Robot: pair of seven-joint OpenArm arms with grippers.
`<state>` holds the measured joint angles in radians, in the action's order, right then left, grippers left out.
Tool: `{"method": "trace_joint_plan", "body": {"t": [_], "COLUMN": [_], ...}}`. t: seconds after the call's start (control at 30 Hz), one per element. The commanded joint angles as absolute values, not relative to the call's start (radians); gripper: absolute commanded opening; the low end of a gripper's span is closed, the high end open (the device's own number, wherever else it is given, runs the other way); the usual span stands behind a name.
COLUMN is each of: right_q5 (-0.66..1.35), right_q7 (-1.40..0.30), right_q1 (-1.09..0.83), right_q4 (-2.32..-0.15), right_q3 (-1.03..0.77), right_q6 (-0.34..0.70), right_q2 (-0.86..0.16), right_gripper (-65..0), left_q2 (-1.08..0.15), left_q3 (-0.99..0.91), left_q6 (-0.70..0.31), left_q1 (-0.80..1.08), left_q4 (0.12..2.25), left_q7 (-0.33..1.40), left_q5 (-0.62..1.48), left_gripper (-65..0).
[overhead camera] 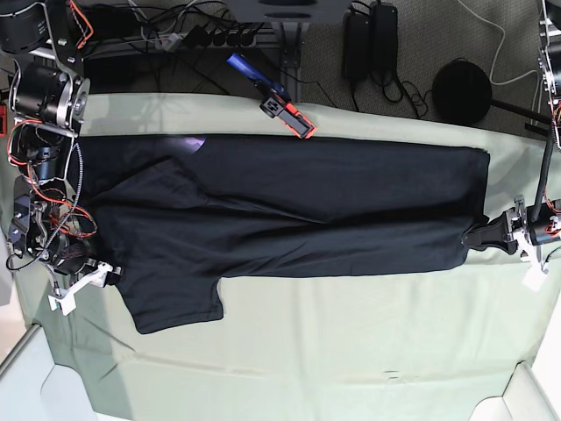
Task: Fold the T-shirt properly
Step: 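Pull the held side edge across the shirt body with both grippers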
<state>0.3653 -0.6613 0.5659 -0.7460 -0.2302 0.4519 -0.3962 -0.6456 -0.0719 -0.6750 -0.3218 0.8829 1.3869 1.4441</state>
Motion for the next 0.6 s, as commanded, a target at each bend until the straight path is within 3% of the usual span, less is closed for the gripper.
{"method": "trace_joint_plan", "body": {"t": [0.0,0.57], "right_q5": [0.375,0.455], "right_q7": [-0.647,-0.68], "right_q1": [0.601,0.601], "right_q4": [-0.757,-0.757], "right_q3": [-0.233,-0.233], "right_q6": [0.515,0.521], "right_q2": [-0.404,-0.321], "right_gripper": [-34.0,-34.2], "left_q2": [-0.668,-0.667], "left_q3": [-0.077,-0.077], "left_q6": [-0.698,-0.698], "left_q1": [-0.346,-0.346], "left_q4": [0.897,0.897], "left_q7": [1.377,1.377], "left_q5": [1.471,1.477], "left_gripper": [-65.0,-65.0]}}
